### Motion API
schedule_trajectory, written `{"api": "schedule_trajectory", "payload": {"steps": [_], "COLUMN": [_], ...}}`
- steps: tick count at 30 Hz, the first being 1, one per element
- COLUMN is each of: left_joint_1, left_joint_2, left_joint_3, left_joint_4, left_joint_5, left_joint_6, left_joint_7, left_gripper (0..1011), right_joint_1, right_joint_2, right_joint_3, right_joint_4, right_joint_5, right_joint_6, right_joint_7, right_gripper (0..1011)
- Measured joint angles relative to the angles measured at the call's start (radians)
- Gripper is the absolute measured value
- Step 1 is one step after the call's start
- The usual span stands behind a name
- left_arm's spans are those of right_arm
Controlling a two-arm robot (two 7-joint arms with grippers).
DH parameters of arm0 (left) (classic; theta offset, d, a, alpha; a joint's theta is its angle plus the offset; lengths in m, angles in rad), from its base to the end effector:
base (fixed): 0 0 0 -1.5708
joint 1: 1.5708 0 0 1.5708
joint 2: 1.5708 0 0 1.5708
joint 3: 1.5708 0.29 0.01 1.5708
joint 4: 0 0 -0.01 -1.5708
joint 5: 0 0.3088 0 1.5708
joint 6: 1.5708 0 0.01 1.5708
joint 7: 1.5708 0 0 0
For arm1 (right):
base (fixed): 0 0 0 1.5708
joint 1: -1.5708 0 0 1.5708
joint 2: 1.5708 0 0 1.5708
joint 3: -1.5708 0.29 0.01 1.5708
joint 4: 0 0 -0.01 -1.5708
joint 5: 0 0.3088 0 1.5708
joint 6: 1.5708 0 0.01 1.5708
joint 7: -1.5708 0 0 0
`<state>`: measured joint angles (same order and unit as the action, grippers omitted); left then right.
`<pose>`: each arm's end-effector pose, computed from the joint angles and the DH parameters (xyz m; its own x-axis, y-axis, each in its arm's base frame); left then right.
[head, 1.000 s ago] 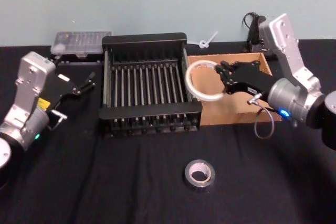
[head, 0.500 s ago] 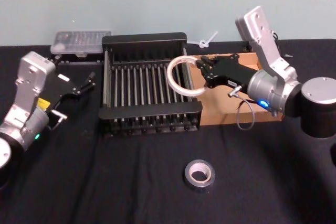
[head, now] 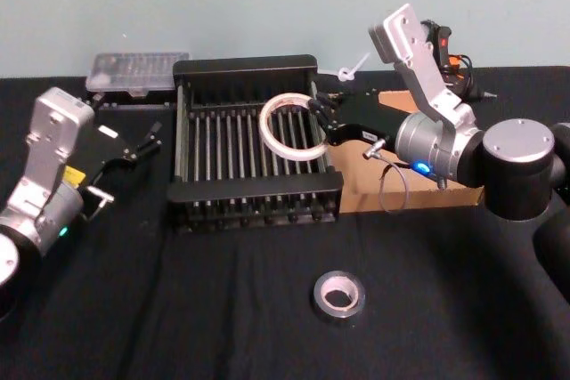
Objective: Pick up the white tape and place it into the black box , Pick up the silver tape and place it into the brown box.
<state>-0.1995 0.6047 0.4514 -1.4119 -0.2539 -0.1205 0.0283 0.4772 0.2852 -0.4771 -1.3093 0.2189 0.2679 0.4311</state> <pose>0.3581 0.0827 -0.3023 0.2923 0.8803 0.3738 -0.9553 0.2873 0.0704 0.4360 0.0308 -0.2358 0.6921 -0.7110 0.1244 0.7127 0.6459 -0.2736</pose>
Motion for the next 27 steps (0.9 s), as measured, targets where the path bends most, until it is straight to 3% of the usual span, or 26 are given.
{"api": "schedule_trajectory", "payload": {"steps": [24,27], "left_joint_1": [0.0,0.0], "left_joint_2": [0.0,0.0], "left_joint_3": [0.0,0.0], "left_joint_4": [0.0,0.0], "left_joint_5": [0.0,0.0], "left_joint_6": [0.0,0.0], "left_joint_7": [0.0,0.0], "left_gripper": [1001,1002], "right_joint_1": [0.014,0.014], "right_joint_2": [-0.013,-0.012], "right_joint_3": [-0.01,-0.01], "right_joint_4": [0.019,0.019], "right_joint_5": [0.001,0.001], "right_joint_6": [-0.006,-0.006], "right_joint_7": [0.006,0.006], "right_gripper": [95,181]}}
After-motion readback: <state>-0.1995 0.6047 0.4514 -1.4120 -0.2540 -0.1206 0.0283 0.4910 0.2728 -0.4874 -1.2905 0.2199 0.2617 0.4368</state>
